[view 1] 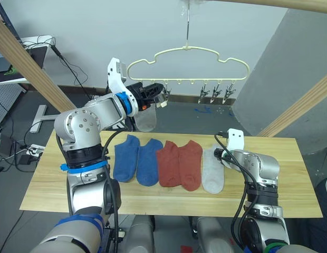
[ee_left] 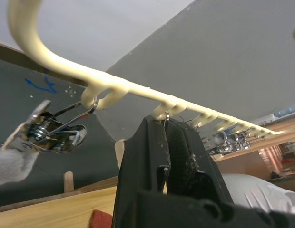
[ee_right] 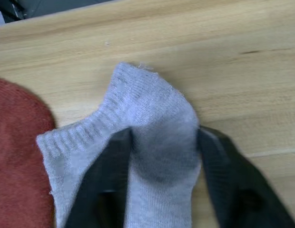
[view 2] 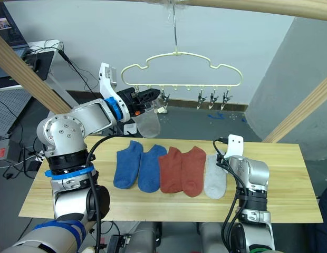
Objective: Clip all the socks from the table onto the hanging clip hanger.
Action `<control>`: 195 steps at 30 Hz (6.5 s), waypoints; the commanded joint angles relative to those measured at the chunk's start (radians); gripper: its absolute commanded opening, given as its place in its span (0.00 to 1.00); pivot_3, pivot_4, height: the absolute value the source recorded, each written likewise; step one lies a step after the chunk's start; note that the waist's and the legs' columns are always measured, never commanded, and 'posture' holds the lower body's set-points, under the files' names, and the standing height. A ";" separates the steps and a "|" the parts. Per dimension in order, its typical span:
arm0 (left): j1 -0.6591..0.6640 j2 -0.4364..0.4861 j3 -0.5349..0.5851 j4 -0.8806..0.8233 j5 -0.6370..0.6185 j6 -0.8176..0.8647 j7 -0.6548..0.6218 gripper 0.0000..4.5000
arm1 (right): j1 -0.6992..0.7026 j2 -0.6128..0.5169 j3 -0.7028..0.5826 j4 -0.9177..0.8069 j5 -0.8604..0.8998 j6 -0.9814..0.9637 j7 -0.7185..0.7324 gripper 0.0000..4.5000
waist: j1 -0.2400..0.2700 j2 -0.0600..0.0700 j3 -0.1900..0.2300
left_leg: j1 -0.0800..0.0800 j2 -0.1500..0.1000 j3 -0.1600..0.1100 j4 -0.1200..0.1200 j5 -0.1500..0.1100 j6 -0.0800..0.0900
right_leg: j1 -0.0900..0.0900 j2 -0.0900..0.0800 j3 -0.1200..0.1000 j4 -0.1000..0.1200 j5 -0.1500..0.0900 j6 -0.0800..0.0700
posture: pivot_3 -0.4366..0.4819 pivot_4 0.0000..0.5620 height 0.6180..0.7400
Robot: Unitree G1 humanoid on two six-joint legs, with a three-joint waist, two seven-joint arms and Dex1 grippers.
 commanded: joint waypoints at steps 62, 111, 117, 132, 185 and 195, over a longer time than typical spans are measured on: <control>-0.054 0.043 -0.012 0.053 -0.025 -0.048 -0.044 0.00 | -0.300 0.021 0.305 -0.337 0.164 0.049 0.402 0.00 | 0.001 -0.001 0.013 | -0.001 0.000 0.001 -0.008 0.000 -0.001 | -0.004 -0.002 -0.001 -0.004 0.002 -0.004 | 0.44 0.56 1.00; -0.027 0.075 -0.027 -0.047 -0.117 0.081 -0.096 0.49 | -0.363 0.017 0.283 -0.210 0.176 -0.027 0.381 0.68 | 0.002 0.000 0.013 | -0.002 0.000 0.001 -0.008 0.000 -0.001 | -0.005 -0.002 -0.001 -0.004 0.002 -0.004 | 0.44 0.57 1.00; 0.039 0.121 -0.083 -0.165 -0.130 0.107 -0.135 0.49 | -0.332 -0.012 0.292 -0.253 0.179 -0.003 0.390 0.90 | 0.003 0.000 0.013 | -0.003 0.000 0.001 -0.008 0.000 -0.002 | -0.005 -0.002 0.000 -0.004 0.002 -0.004 | 0.45 0.56 1.00; 0.276 0.206 -0.285 -0.351 0.149 -0.364 -0.231 0.49 | -0.211 -0.182 0.224 -0.483 0.257 0.128 0.467 0.90 | 0.006 0.000 0.013 | -0.004 0.000 0.002 -0.009 0.001 -0.004 | -0.007 -0.003 0.000 -0.004 0.002 -0.004 | 0.45 0.51 1.00; 0.575 0.052 -0.350 -0.504 0.414 -0.696 -0.053 0.49 | 0.036 -0.725 -0.083 -0.570 0.769 -0.181 0.842 0.90 | 0.028 -0.004 -0.037 | 0.000 -0.001 0.001 0.009 0.001 -0.003 | 0.004 -0.001 0.001 0.002 0.004 -0.005 | 0.47 0.32 1.00; 0.524 -0.002 -0.393 -0.415 0.465 -0.721 -0.039 0.49 | 0.029 -0.737 -0.063 -0.568 0.802 -0.189 0.806 0.90 | 0.029 -0.004 -0.037 | 0.000 -0.001 0.001 0.009 0.002 -0.003 | 0.004 -0.001 0.001 0.003 0.004 -0.005 | 0.47 0.34 1.00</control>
